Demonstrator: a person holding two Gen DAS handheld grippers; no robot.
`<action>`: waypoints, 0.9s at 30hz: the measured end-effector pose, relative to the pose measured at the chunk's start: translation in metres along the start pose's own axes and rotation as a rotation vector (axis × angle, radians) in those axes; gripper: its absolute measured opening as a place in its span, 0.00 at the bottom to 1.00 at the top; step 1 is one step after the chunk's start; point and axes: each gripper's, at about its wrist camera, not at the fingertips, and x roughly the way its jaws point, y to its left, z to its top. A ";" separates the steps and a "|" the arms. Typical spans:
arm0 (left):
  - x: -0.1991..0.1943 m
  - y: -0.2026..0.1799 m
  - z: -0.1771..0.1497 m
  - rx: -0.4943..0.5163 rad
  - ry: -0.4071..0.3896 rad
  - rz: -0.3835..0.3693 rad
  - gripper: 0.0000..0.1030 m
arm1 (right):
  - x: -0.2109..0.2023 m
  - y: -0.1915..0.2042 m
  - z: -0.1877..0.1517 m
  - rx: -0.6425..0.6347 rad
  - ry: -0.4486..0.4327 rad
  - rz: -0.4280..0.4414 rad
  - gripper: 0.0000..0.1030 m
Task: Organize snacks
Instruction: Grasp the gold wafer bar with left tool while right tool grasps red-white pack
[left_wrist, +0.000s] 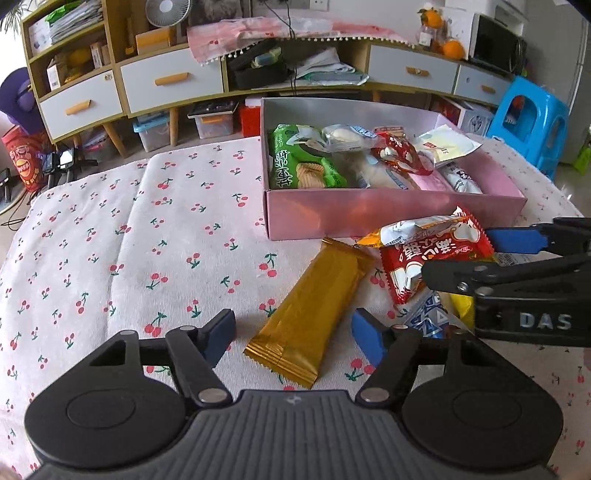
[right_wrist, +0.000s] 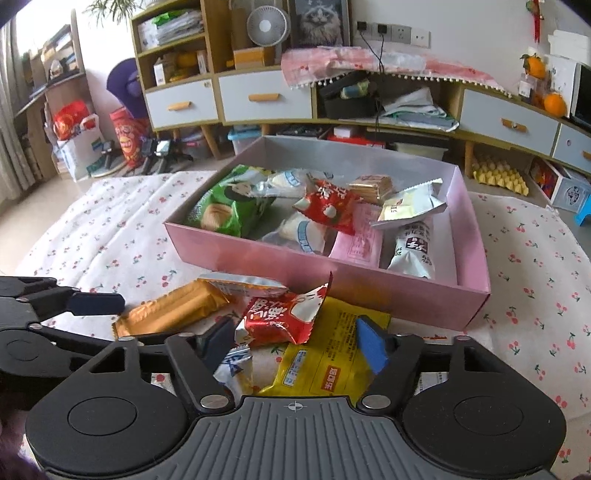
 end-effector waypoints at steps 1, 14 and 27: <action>0.000 0.001 0.001 -0.002 0.001 -0.001 0.60 | 0.001 0.001 0.001 -0.002 -0.002 -0.005 0.64; 0.000 -0.001 0.007 0.008 0.028 -0.002 0.35 | 0.004 0.011 0.004 -0.032 0.000 0.002 0.33; -0.008 0.010 0.011 -0.094 0.063 -0.008 0.26 | -0.007 0.002 0.008 0.023 0.031 0.046 0.23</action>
